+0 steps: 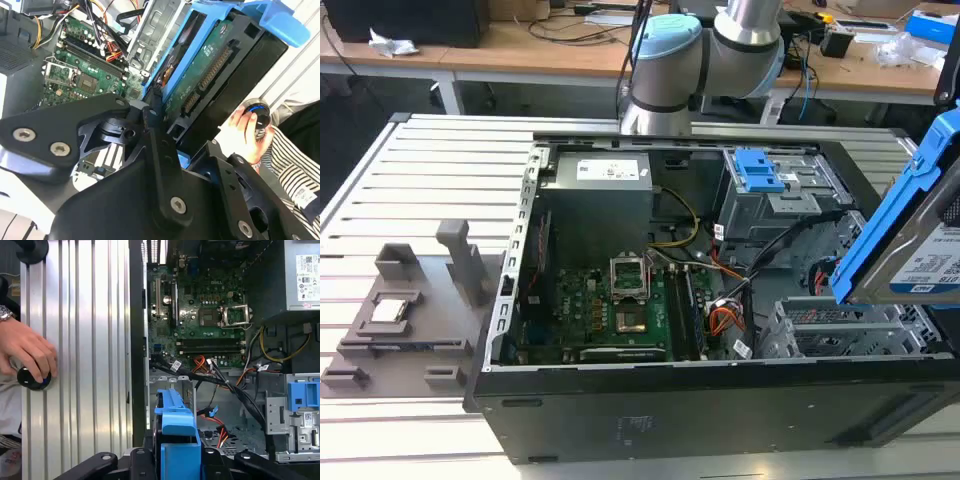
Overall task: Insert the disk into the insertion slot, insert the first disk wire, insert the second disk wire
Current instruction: 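Insert the disk into the insertion slot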
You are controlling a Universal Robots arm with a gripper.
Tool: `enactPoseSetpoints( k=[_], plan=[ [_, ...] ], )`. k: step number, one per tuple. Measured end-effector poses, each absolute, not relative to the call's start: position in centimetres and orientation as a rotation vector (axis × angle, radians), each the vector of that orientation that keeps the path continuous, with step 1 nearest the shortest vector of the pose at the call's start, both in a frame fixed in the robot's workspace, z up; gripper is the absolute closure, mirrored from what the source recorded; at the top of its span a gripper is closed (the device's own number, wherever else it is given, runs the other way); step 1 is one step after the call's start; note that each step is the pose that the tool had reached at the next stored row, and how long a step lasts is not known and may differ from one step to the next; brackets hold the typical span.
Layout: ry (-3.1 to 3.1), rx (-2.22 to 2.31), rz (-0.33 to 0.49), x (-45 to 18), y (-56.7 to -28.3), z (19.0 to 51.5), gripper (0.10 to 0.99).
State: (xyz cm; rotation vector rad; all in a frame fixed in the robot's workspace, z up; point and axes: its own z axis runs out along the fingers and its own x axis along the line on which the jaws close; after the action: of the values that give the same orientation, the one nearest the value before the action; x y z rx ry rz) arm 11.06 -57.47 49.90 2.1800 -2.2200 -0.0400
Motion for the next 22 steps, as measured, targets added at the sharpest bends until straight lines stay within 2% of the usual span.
enactPoseSetpoints(
  k=[5,10,22],
  plan=[
    [-2.22,2.18,-0.04,11.0,-57.3,49.2,0.725],
    [-2.22,2.18,-0.04,11.0,-55.7,48.9,0.725],
    [-2.22,2.18,-0.04,11.0,-55.7,47.1,0.725]
  ],
)
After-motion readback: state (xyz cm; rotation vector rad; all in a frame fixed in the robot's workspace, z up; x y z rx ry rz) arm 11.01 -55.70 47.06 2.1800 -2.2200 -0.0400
